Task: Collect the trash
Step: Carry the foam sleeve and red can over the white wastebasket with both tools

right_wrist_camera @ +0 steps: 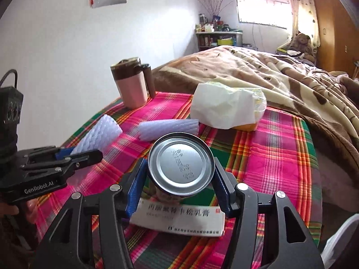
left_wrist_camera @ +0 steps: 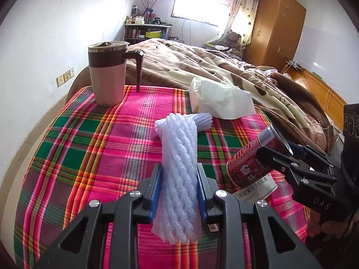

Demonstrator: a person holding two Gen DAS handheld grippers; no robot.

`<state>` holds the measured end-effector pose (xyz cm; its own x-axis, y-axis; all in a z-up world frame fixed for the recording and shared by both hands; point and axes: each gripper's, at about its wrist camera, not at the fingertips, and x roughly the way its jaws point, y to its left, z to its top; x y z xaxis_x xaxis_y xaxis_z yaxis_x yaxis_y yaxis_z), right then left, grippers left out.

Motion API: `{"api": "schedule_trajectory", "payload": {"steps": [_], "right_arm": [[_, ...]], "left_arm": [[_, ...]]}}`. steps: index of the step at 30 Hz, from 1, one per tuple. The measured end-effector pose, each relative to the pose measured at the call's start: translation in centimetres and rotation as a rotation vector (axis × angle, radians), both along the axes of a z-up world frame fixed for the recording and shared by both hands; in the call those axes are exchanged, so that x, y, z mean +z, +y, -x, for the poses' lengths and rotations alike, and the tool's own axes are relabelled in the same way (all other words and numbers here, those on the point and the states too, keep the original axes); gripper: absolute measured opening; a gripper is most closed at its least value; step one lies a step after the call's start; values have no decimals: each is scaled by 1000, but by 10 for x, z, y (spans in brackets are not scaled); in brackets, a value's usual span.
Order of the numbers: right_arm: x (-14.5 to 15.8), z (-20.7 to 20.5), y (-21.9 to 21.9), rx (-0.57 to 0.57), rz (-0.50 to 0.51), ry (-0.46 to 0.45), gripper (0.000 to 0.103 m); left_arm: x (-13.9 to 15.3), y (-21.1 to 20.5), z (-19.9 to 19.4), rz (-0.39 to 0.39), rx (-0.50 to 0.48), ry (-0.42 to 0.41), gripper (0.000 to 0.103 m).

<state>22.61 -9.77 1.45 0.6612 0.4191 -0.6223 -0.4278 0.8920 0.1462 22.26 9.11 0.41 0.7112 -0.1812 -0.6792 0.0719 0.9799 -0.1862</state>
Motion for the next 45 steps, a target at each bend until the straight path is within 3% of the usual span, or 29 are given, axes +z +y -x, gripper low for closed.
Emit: {"api": "schedule_trajectory", "payload": {"steps": [22,45], "right_arm": [[31,68,-82,-200,-48,-108,57],[36,128,-186,-464,-24,-141,57]], "left_arm": [[40,-87,52,22,-188,-92,30],[47,-223,88,45,-460,-118,30]]}}
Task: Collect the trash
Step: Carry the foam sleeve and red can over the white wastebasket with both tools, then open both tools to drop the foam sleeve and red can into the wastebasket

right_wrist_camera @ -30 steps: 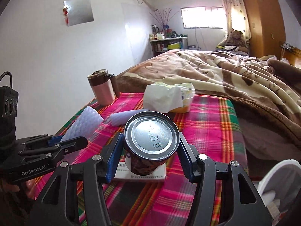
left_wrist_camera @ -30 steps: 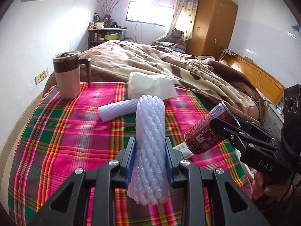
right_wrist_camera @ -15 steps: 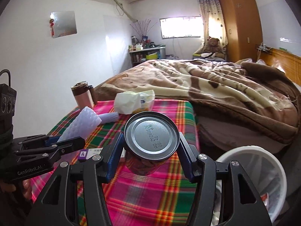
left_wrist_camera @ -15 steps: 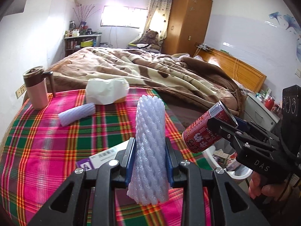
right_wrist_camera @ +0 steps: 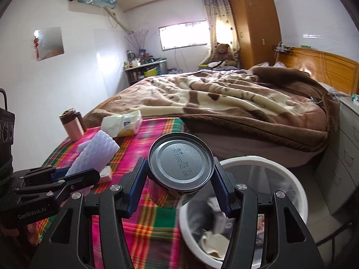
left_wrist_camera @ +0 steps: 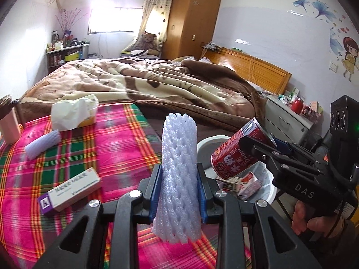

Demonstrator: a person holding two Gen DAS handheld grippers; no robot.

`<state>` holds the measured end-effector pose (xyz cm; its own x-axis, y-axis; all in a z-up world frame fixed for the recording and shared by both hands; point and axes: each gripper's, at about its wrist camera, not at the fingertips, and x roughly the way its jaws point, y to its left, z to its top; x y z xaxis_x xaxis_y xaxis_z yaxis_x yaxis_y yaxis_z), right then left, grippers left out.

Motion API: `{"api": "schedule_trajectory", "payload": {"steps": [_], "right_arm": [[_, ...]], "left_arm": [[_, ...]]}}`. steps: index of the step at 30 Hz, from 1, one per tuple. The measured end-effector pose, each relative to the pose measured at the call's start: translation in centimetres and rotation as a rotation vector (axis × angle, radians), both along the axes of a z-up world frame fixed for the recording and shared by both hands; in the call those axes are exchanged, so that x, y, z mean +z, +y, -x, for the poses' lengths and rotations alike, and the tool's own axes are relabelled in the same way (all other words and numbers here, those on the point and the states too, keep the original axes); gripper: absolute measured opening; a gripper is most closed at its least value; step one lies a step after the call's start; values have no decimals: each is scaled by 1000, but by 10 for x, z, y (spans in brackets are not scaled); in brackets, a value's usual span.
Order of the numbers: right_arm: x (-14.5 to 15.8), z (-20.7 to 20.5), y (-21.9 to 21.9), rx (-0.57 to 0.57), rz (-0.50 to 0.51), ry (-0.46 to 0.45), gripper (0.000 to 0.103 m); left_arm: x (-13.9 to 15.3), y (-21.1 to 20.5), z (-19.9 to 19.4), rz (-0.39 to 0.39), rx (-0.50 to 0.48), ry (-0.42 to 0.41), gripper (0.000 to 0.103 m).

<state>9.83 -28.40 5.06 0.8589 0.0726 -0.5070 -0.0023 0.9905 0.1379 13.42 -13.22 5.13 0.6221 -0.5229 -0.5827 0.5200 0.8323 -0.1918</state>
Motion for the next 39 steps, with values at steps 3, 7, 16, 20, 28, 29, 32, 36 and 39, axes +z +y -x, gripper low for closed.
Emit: {"api": "schedule_trajectory", "payload": {"steps": [3,7,16,20,28,29,32,36,39], "right_arm": [[-1,5,-11,-28,-2,6,57],[-2,11,-26,-69,0,8,57],[-11,20,-59,-178,4,52,57],[-20,19,-67,-202,9,86,57],[-31,18,-82,-241,4,145,57],[-32,17,-84,-245,4,153,57],[-34,16,-88,-260,10,172,57],[-38,13,-91,-260,15,197,58],[-41,11,-91,-258,22,213,58]], "left_arm": [[0,-17,1,-4,-28,2,30],[-2,-38,3,-7,-68,10,30],[-10,-82,8,-31,-149,28,30],[-15,-97,8,-36,-173,43,30],[-25,-116,5,-54,-198,76,30],[-26,-118,4,-53,-195,80,30],[-29,-120,2,-55,-196,87,30],[-31,-120,0,-56,-196,97,37],[-30,-118,0,-48,-194,92,55]]}}
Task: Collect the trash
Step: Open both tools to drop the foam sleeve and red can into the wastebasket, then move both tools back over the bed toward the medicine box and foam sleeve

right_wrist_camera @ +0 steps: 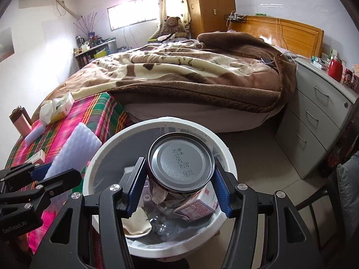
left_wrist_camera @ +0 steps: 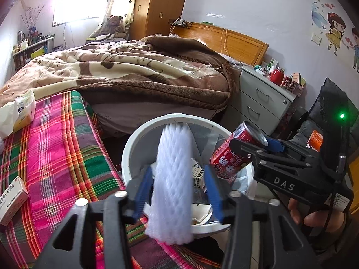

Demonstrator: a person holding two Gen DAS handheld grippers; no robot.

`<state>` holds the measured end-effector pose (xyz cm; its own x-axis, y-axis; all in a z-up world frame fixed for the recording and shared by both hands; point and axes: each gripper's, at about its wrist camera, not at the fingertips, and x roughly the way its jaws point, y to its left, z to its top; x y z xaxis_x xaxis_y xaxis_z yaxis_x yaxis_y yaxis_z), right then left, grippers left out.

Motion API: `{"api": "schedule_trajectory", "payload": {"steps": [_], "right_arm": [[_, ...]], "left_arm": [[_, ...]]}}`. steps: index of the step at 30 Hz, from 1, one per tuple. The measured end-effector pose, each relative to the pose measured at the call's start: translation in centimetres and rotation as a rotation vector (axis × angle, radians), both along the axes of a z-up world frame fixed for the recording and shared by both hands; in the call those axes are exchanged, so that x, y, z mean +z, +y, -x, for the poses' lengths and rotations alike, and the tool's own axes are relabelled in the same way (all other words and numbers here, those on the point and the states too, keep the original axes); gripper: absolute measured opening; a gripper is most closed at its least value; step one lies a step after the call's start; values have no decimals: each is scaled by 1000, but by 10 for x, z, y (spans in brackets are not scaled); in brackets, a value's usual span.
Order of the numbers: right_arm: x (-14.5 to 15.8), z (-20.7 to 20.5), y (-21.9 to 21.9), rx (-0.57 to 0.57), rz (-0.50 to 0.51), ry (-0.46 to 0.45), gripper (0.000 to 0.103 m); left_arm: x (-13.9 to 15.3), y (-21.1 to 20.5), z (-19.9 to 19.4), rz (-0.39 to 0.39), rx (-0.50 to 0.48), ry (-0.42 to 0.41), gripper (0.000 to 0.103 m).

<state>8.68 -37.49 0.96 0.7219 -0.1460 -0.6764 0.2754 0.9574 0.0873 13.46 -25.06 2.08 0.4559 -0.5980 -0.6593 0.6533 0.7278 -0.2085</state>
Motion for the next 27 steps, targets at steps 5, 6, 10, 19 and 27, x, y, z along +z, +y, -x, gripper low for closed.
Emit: {"api": "schedule_trajectory", "payload": {"steps": [5,6,10,19,27], "right_arm": [[-1,-1,0,-3,3,8,58],[-1,-1,-1,-2,1,2,58],[2,0,1,-4,7,-14,65],[9,3,13,13,4,-38,65],[17,4,33,47,8,-68,65]], "left_arm": [[1,4,0,12,3,-1,57],[1,5,-1,13,6,3,57],[3,11,0,21,16,3,57],[11,39,1,36,62,-18,58],[21,74,5,44,130,-62,60]]}}
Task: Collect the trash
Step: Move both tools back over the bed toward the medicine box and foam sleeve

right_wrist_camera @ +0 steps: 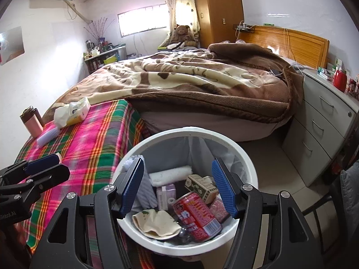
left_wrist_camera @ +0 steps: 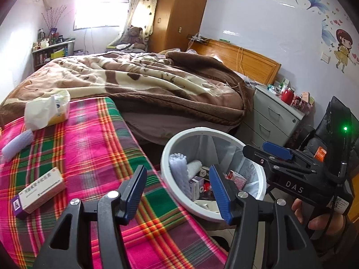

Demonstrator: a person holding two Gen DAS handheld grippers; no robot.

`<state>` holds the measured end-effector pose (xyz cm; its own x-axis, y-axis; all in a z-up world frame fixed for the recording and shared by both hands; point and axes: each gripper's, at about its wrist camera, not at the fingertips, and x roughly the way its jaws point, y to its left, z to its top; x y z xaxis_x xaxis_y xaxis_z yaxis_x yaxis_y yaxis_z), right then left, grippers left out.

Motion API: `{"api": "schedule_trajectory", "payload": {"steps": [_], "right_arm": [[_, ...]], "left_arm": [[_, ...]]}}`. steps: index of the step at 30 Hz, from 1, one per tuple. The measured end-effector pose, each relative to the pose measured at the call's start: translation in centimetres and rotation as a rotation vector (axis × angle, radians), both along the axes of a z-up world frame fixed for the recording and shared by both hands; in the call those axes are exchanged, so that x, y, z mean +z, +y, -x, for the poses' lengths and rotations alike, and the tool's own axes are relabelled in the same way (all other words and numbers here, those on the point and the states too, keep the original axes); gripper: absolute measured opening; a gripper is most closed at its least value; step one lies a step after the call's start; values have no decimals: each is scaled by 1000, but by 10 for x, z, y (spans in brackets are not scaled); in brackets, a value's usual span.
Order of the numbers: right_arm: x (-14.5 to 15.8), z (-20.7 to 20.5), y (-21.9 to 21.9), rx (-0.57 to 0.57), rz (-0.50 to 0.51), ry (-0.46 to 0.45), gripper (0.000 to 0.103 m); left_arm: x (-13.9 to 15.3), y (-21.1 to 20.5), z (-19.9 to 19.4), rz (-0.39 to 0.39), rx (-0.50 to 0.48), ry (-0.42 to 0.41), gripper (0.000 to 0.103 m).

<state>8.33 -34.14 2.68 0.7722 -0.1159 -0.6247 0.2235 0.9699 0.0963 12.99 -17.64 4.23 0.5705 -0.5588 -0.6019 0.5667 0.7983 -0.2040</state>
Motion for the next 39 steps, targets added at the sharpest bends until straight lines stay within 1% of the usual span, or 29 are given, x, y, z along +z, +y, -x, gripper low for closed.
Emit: {"api": "schedule_trajectory", "payload": {"steps": [17,22,32,39], "right_arm": [[0,-14,62,126,-38,-19,65],[-5,-21,88,190,-42,-9,65],[-16,-39,135,305,-70,38,65],[-29,-54,168,373,-136,81,65]], "left_arm": [[3,88,-1,13,151,-33,64],[-2,120,-3,6,209,-28,64],[-7,179,-8,18,333,-20,65],[-12,214,-13,4,402,-13,65]]}}
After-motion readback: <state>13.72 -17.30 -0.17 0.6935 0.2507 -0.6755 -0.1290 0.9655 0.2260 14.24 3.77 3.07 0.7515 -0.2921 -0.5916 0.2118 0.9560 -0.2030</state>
